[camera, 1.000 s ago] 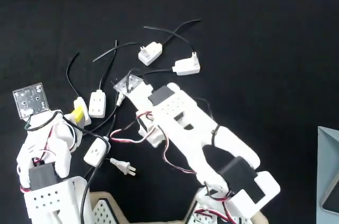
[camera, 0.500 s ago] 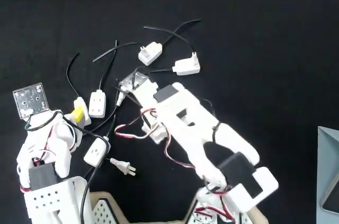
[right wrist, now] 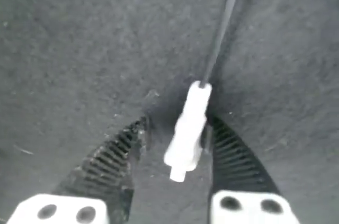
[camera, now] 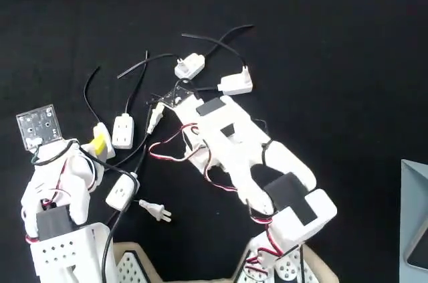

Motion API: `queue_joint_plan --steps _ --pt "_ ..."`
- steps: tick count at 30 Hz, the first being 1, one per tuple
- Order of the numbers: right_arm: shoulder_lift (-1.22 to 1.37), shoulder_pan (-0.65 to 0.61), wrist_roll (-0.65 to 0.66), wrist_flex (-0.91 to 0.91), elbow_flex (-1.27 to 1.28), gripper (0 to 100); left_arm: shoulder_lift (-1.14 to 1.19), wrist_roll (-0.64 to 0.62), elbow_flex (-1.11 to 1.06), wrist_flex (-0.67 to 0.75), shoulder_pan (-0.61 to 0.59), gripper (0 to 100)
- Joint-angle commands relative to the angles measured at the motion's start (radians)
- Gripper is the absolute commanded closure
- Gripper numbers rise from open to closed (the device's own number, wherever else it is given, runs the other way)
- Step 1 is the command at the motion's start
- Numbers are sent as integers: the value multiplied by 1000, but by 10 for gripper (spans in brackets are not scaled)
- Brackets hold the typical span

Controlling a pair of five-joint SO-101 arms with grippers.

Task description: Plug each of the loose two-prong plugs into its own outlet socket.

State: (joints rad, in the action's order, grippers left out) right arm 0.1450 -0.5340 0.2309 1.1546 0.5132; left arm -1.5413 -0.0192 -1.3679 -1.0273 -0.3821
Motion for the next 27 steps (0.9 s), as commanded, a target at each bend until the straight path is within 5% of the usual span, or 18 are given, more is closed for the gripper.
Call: queue_joint_plan --steps 1,15,27 --pt "1 29 51 3 -28 960 -5 -2 4 21 -8 732" --pt "-271 0 17 137 -27 987 -5 -2 4 21 -8 733" --pt "-634 17 -132 18 147 987 3 55 13 21 1 733"
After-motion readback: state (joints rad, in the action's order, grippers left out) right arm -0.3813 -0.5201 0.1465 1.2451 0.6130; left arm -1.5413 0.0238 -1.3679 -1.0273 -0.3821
